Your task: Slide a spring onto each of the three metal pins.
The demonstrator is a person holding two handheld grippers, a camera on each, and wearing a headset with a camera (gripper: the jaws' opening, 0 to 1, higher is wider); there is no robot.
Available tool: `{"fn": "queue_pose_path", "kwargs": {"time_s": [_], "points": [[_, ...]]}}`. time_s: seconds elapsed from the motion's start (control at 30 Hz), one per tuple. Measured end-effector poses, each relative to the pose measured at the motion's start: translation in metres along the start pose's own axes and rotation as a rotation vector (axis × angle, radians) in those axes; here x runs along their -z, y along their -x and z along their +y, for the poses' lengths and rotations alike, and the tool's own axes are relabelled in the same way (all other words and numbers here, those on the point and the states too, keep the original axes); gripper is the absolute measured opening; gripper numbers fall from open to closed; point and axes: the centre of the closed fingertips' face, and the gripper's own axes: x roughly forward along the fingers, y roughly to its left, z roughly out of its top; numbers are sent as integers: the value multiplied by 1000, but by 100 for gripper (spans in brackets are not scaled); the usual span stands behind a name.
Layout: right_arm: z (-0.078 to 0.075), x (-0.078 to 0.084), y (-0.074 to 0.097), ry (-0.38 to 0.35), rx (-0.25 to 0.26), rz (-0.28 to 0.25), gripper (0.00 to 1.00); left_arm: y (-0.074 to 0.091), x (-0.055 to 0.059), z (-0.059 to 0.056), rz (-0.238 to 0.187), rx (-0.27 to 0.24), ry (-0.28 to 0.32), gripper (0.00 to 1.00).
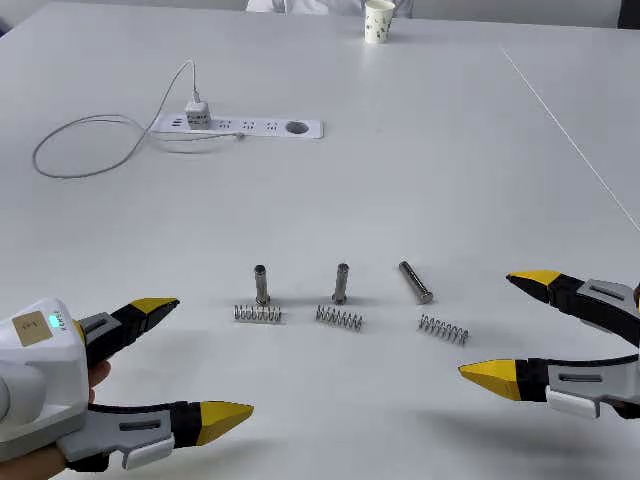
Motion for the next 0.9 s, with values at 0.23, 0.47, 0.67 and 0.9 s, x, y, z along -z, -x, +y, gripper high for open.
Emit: {"fn": "queue_pose_path", "kwargs": {"time_s": [0.23,0.47,0.67,0.9], "points": [[0,1,-1,-7,2,1,75,-1,0,-1,-3,1,3,89],[-3,2,0,-13,11,2,75,-1,1,-2,-1,3,6,89],[-4,1,2,-21,18,-1,75,-2,0,-1,-4,4,7,89],[-5,-1,2,-26,24,1,73,-3,0,-2,-5,5,8,89]]}}
